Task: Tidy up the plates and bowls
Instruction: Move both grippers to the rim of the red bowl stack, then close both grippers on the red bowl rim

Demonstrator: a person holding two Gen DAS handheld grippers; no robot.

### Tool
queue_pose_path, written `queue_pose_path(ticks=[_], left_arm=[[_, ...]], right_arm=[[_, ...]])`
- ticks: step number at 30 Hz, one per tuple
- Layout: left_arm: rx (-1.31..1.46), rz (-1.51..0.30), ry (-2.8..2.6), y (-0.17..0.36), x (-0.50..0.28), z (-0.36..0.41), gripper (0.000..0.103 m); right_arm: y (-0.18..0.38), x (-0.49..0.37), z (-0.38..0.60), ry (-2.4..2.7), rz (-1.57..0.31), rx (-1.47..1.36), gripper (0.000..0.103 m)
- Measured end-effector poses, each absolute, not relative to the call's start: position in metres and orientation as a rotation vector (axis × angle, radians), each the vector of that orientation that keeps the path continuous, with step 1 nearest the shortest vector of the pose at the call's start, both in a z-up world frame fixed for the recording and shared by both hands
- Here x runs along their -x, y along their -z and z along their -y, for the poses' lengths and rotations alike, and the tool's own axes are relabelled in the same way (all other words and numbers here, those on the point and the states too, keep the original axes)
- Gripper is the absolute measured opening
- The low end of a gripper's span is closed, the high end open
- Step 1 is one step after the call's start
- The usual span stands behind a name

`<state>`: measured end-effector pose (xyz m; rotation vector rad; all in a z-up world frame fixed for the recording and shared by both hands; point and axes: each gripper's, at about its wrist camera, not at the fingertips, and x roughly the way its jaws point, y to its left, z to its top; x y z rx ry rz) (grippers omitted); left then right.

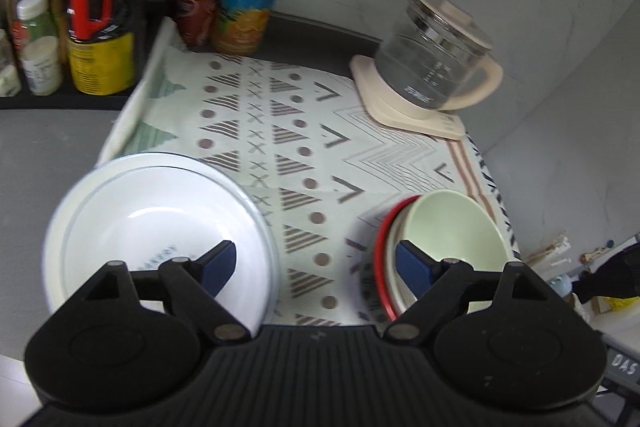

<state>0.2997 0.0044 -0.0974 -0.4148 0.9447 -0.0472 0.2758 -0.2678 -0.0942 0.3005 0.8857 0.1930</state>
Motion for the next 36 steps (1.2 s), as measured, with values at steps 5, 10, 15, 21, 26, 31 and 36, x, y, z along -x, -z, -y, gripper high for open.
queue_pose_path(ticks=[5, 10, 15, 21, 26, 31, 36], left_arm=[[0.396, -0.955, 0.079, 0.102, -0.309, 0.012, 0.085], [0.408, -0.979, 0.101, 0.111, -0.321, 0.024, 0.082], [0.423, -1.013, 0.124, 0.124, -0.332, 0.035, 0.070], [0.440, -1.071, 0.139, 0.140, -0.344, 0.047, 0.046], [0.444, -1.100, 0.140, 0.150, -0.351, 0.054, 0.035], [0.449, -1.112, 0.137, 0.156, -0.356, 0.058, 0.032], [0.460, -1.125, 0.138, 0.162, -0.360, 0.060, 0.029]], right_arm=[[0.104, -0.282, 0.279, -0.158, -0.905, -0.295, 0.099], [0.114, -0.290, 0.288, -0.136, -0.928, -0.293, 0.097], [0.127, -0.302, 0.294, -0.130, -0.961, -0.307, 0.084], [0.145, -0.314, 0.299, -0.141, -1.015, -0.332, 0.065], [0.156, -0.324, 0.302, -0.154, -1.045, -0.345, 0.056], [0.164, -0.332, 0.305, -0.165, -1.070, -0.357, 0.043], [0.171, -0.337, 0.306, -0.168, -1.091, -0.355, 0.040]])
